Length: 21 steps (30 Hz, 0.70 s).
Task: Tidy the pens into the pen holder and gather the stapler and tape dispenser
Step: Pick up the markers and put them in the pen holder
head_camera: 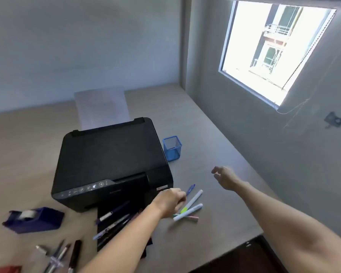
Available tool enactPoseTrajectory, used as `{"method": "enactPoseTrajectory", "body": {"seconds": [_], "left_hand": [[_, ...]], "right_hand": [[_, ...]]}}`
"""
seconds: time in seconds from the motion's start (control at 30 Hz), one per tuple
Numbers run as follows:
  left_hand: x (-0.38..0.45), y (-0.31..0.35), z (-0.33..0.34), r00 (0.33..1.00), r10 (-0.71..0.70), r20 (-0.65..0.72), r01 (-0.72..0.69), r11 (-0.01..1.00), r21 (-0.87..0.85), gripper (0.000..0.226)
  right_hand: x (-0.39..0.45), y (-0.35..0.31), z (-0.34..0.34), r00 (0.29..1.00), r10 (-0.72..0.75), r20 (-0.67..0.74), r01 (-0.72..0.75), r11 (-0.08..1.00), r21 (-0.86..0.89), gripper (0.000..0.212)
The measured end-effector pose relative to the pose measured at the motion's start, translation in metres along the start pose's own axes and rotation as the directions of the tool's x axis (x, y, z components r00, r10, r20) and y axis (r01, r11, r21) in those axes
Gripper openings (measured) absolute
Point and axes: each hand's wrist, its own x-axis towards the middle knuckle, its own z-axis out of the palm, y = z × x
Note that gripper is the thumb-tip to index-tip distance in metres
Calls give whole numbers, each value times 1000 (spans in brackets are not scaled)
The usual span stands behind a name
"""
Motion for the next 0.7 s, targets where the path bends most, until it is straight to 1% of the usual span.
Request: {"method": "enactPoseTrajectory", "body": {"seconds": [0.03,0.07,0.13,0.17,0.27,0.37,0.5,0.57,0.63,0.67,0.7], "left_hand": [[4,4,12,998,-46,51,45,998,35,22],[11,6,24,994,-82,68,79,996,53,24],[17,10,47,977,-172,129,157,980,122,31],[18,12,54,967,-208,148,185,971,151,33],[25,15,69,944,-291,155,256,944,208,37],[23,15,79,919,-360,160,319,919,233,33],[21,14,81,909,-387,153,349,909,227,31],[18,12,83,912,-393,119,366,910,196,27],[12,10,83,922,-385,44,375,915,150,15],[8,10,82,930,-366,34,359,925,124,14],[6,9,83,935,-350,50,340,929,148,25]], "right_hand": [[1,5,9,999,7,38,-6,1000,-19,26],[4,11,18,998,-30,52,30,1000,8,23],[5,16,44,980,-97,175,100,995,-7,24],[6,18,55,968,-136,209,142,990,-12,26],[13,22,71,941,-238,239,256,965,-46,28],[20,30,81,912,-303,277,328,944,-48,26],[32,39,81,884,-361,298,393,918,-55,22],[38,43,79,866,-378,327,418,907,-57,21],[42,46,75,852,-390,350,430,902,-40,19],[43,46,70,845,-392,365,433,901,-35,17],[46,47,68,840,-399,367,439,898,-28,15]]}}
